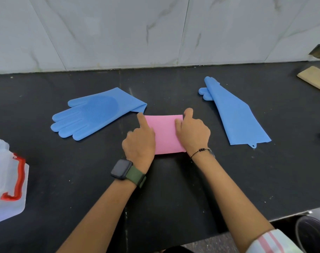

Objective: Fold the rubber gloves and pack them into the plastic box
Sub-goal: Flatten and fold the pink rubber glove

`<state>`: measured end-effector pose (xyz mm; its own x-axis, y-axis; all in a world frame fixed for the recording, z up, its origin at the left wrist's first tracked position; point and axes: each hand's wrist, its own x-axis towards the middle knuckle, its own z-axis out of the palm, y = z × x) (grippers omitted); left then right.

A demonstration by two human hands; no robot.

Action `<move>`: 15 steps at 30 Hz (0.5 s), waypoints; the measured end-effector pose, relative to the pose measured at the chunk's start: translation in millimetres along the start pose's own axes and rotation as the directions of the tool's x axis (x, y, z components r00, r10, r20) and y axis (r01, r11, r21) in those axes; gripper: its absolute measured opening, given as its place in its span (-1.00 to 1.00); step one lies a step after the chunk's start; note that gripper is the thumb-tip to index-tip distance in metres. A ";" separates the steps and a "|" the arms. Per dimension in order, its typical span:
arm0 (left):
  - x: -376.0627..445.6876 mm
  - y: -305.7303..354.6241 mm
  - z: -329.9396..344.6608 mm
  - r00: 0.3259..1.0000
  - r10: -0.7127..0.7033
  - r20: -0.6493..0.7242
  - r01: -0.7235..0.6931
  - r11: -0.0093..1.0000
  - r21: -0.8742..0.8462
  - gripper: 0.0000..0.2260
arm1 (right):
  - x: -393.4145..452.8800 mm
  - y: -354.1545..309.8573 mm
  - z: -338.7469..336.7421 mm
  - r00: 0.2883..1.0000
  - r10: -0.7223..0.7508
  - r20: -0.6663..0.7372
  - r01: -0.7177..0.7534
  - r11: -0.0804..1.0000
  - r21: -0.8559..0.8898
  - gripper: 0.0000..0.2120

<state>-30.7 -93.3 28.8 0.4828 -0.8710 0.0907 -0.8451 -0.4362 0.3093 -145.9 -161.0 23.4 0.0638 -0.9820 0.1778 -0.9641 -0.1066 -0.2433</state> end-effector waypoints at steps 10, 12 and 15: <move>11.2 -3.3 18.7 0.892 0.432 0.132 -0.443 0.894 0.068 -0.53 | -1.0 9.3 3.4 0.900 -0.407 0.154 0.406 0.913 0.036 -0.56; 10.0 -6.1 22.3 0.902 0.414 0.127 -0.425 0.902 0.075 -0.52 | -3.8 11.7 4.5 0.852 -0.479 0.209 0.477 0.876 0.063 -0.51; 10.6 -6.4 24.5 0.904 0.410 0.118 -0.419 0.906 0.066 -0.51 | -5.0 14.2 7.0 0.836 -0.493 0.240 0.495 0.867 0.057 -0.50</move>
<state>-25.8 -105.3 4.6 0.0631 -0.9932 0.0974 -0.9827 -0.0448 0.1798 -158.2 -158.7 12.4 0.5905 -0.8060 0.0398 -0.7897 -0.5873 -0.1773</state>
